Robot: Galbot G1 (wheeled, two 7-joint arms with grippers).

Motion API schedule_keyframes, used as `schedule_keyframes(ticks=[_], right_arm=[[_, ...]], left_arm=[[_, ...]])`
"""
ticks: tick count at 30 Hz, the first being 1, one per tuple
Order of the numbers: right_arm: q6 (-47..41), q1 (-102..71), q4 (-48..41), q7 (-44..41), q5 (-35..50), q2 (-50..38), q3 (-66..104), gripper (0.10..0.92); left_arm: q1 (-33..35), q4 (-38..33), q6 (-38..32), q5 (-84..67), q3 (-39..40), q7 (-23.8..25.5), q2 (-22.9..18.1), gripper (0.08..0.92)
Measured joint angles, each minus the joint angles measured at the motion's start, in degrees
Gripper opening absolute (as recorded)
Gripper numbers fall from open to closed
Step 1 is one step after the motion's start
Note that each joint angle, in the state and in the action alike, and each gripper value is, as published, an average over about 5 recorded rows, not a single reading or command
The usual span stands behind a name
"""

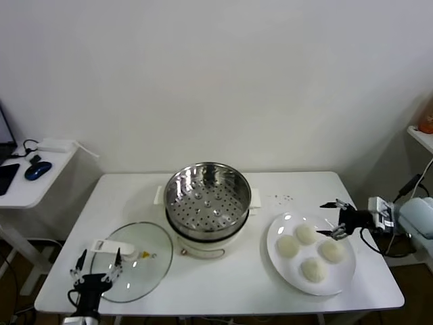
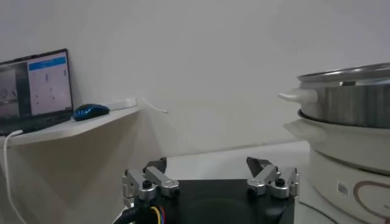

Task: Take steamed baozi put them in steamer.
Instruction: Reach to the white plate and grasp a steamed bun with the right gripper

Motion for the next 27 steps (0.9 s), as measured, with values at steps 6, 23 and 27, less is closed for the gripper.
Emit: schedule_keyframes(ticks=[6,23,27], right_arm=[[-0.3,14.4,-4.0,-3.6,-1.3,1.6,-15.9,0.823],[-1.3,30.3,-16.1,-6.2,-3.1,13.3,-37.9,0.823],[-1.4,30.3,-17.9,-6.2,-3.8,15.5,-39.2,0.823]], left_arm=[[-0.3,-0.2,0.4,0.0,0.2,0.1,0.0,0.823],[-2.1,-1.3,2.4,0.0,-0.3,0.1,-0.3,0.823],[-2.4,-1.2,2.8,0.1,-0.3,0.2,-0.3,0.823]])
